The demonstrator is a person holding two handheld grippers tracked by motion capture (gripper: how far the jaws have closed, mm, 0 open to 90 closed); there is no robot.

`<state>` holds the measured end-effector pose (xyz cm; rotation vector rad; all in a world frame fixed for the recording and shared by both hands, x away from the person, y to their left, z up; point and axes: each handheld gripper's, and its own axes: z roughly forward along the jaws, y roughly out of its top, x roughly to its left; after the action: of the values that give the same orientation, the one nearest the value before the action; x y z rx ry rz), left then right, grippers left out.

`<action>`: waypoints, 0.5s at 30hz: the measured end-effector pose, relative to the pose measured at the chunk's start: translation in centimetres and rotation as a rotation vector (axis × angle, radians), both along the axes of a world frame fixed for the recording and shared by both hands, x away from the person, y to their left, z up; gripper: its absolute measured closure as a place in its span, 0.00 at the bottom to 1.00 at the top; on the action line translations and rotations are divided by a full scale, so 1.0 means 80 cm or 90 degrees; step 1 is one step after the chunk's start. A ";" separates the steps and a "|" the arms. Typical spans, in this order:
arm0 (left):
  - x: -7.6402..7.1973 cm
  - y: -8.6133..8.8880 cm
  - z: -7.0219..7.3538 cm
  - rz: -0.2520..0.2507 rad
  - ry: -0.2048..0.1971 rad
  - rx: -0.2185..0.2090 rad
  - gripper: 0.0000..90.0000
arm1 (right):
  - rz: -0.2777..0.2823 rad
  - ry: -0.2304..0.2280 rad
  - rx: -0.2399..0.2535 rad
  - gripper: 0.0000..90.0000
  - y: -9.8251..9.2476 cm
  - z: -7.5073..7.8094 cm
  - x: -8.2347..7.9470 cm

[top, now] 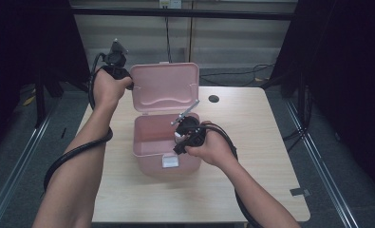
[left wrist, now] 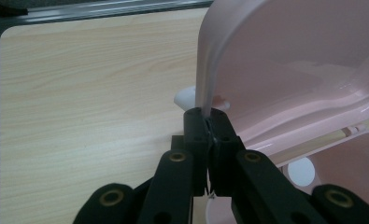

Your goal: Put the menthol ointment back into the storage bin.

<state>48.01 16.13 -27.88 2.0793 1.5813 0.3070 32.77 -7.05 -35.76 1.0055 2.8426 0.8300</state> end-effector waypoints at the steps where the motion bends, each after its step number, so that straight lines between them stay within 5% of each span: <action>1: 0.000 0.000 0.000 -0.002 0.000 0.000 0.98 | 0.000 0.000 0.001 0.93 0.000 0.000 0.000; 15: -0.013 0.000 0.002 -0.009 -0.017 0.006 0.98 | -0.005 -0.006 -0.004 0.93 0.002 0.000 -0.002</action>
<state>46.95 16.11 -27.70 2.0838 1.5528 0.3367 32.61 -6.90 -35.72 1.0091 2.8296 0.8218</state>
